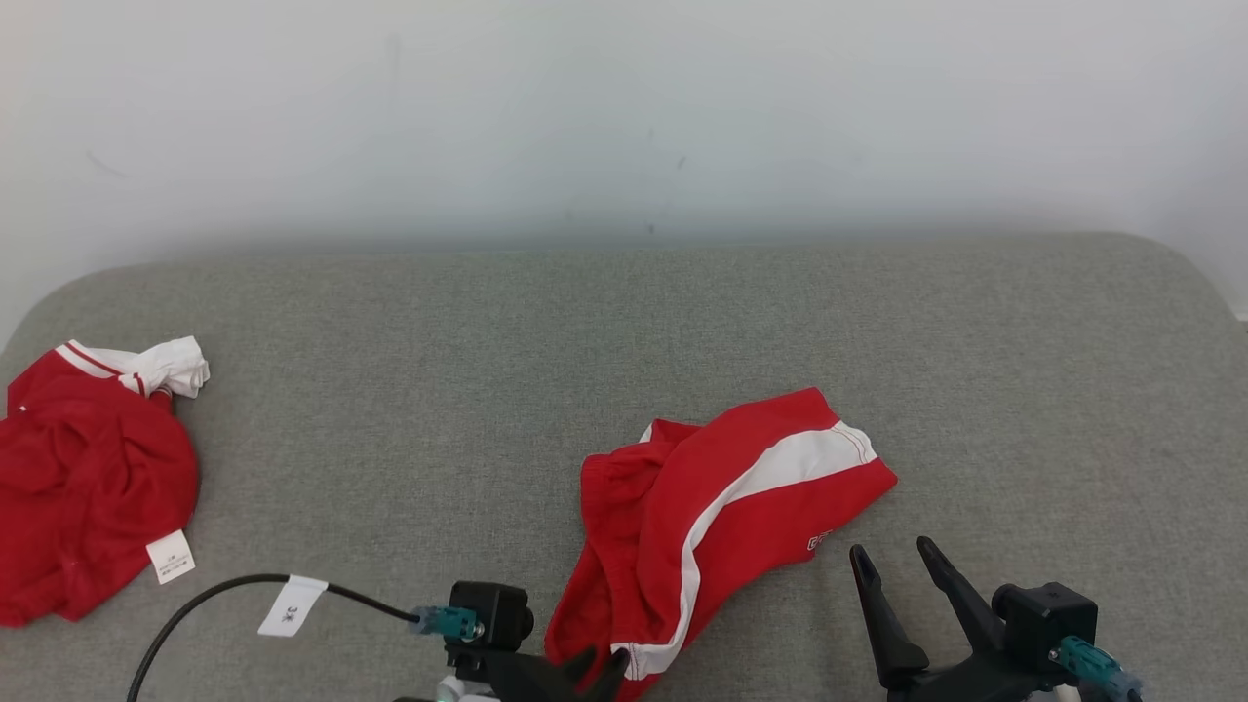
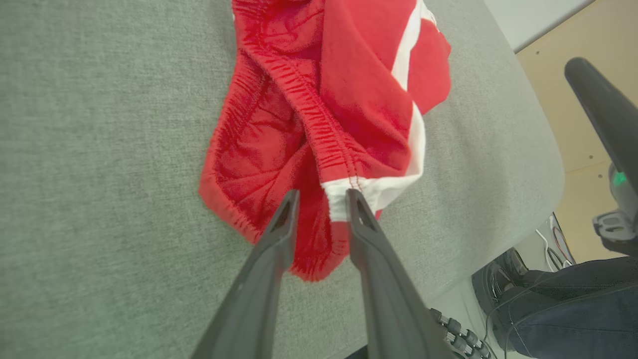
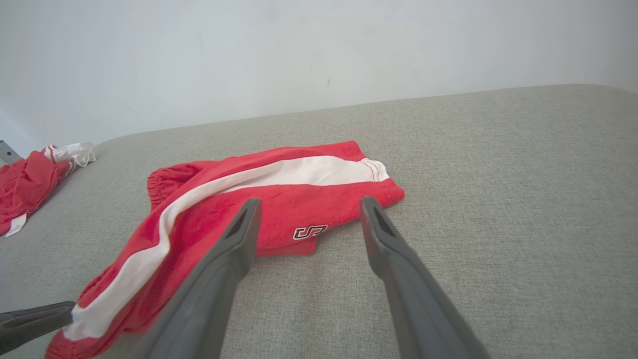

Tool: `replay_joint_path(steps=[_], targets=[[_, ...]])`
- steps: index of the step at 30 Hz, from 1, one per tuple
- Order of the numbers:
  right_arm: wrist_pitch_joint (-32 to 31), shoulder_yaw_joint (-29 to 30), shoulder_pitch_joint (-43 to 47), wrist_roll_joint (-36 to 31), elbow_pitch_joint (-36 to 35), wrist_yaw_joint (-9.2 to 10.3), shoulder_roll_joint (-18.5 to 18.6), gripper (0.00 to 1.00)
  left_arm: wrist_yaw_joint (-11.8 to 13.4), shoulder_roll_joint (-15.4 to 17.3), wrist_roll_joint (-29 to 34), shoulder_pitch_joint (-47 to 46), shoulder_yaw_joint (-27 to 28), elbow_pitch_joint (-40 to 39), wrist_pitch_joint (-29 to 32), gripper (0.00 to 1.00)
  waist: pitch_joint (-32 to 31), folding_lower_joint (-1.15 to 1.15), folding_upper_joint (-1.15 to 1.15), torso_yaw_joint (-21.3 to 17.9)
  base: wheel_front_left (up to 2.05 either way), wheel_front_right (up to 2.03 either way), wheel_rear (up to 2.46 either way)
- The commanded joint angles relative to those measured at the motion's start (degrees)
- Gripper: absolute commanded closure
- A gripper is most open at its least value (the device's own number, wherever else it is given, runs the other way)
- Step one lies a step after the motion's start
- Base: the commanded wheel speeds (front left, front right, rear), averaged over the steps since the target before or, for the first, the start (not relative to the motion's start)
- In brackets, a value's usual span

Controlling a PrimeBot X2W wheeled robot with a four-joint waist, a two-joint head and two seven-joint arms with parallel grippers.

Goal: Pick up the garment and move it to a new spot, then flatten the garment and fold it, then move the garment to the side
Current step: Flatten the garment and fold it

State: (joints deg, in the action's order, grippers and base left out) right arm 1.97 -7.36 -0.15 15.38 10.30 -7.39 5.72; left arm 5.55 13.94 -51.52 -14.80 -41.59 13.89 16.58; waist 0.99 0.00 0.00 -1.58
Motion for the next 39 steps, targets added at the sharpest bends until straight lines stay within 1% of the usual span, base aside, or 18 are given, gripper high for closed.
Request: replay_joint_path(steps=[1,2,5,7,8,10,13,14,21,23,26,28,30,32,33,34,35,39], targets=[[0.19,0.01,-0.66,0.46,0.16,-0.2,0.01,0.0,-0.3,-0.34,0.42,-1.27,-0.15,0.27,0.47,0.52,0.07,0.0,0.0,-0.22,0.0,0.0,0.0],[0.21,-0.05,-0.7,0.48,0.23,-0.2,-0.01,0.0,-0.51,-0.41,0.14,-1.43,-0.36,0.58,0.95,0.47,0.08,0.0,0.0,-0.34,0.0,0.0,0.0],[0.28,-0.11,-0.85,0.55,0.35,-0.2,-0.07,0.0,-0.81,-0.49,-0.4,-1.85,-0.48,0.92,1.67,0.47,0.08,0.0,0.0,-0.6,0.0,0.0,0.0],[0.38,-0.14,-0.97,0.53,0.45,-0.2,-0.13,0.0,-1.58,-0.98,-1.76,-1.67,-0.5,0.84,2.71,0.42,0.04,0.0,0.0,-0.86,0.0,0.0,0.0],[0.41,-0.14,-0.96,0.56,0.49,-0.2,-0.14,0.0,-1.98,-0.94,-2.18,-1.62,-0.54,0.72,3.14,0.37,0.01,0.0,0.0,-0.97,0.0,0.0,0.0],[0.54,0.02,-0.74,0.66,0.62,-0.2,-0.06,0.0,-2.1,-0.47,-2.48,-1.78,-0.64,0.55,3.59,0.46,-0.03,0.0,0.0,-1.18,0.0,0.0,0.0],[0.59,0.1,-0.61,0.63,0.64,-0.2,-0.07,0.0,-1.8,-0.33,-2.1,-1.9,-0.58,0.32,3.12,0.63,-0.09,0.0,0.0,-1.23,0.0,0.0,0.0],[0.49,0.17,-0.56,0.61,0.66,-0.2,-0.1,0.0,-1.61,-0.26,-1.83,-1.99,-0.5,0.32,3.0,0.66,-0.1,0.0,0.0,-1.22,0.0,0.0,0.0],[0.6,0.1,-0.39,0.31,0.69,-0.2,-0.44,0.0,-0.71,0.37,-1.66,-1.83,0.09,0.27,2.47,0.4,-0.17,0.0,0.0,-0.93,0.0,0.0,0.0],[0.57,0.14,-0.34,0.33,0.67,-0.2,-0.43,0.0,-0.65,0.62,-1.98,-1.54,0.44,0.06,2.23,0.37,-0.17,0.0,0.0,-0.82,0.0,0.0,0.0],[0.49,0.16,-0.34,0.26,0.63,-0.2,-0.37,0.0,-0.62,1.13,-2.5,-1.07,0.87,-0.24,2.13,0.38,-0.18,0.0,0.0,-0.73,0.0,0.0,0.0],[0.49,0.13,-0.37,0.22,0.61,-0.2,-0.34,0.0,-0.5,1.34,-2.83,-0.71,1.13,-0.5,2.1,0.43,-0.21,0.0,0.0,-0.72,0.0,0.0,0.0],[0.47,0.05,-0.4,0.21,0.63,-0.2,-0.29,0.0,-0.5,1.51,-3.25,-0.38,1.31,-0.74,2.24,0.51,-0.24,0.0,0.0,-0.72,0.0,0.0,0.0],[0.46,-0.03,-0.44,0.22,0.63,-0.2,-0.23,0.0,-0.59,1.58,-3.57,-0.22,1.62,-0.97,2.08,0.57,-0.25,0.0,0.0,-0.76,0.0,0.0,0.0],[0.42,-0.04,-0.47,0.22,0.61,-0.2,-0.19,0.0,-0.58,1.72,-3.63,-0.28,1.74,-1.08,2.08,0.64,-0.26,0.0,0.0,-0.78,0.0,0.0,0.0],[0.36,-0.03,-0.54,0.24,0.56,-0.2,-0.12,0.0,-0.56,1.86,-3.6,-0.23,1.85,-1.21,2.07,0.77,-0.28,0.0,0.0,-0.81,0.0,0.0,0.0],[0.28,-0.03,-0.65,0.25,0.5,-0.2,-0.02,0.0,-0.52,1.91,-3.71,-0.06,1.92,-1.3,2.02,1.0,-0.28,0.0,0.0,-0.86,0.0,0.0,0.0],[-0.46,-0.72,-2.28,0.17,-0.23,-0.2,1.1,0.0,-0.31,2.08,-3.66,0.61,2.58,-2.01,0.62,1.0,-0.2,0.0,0.0,-1.11,0.0,0.0,0.0]])
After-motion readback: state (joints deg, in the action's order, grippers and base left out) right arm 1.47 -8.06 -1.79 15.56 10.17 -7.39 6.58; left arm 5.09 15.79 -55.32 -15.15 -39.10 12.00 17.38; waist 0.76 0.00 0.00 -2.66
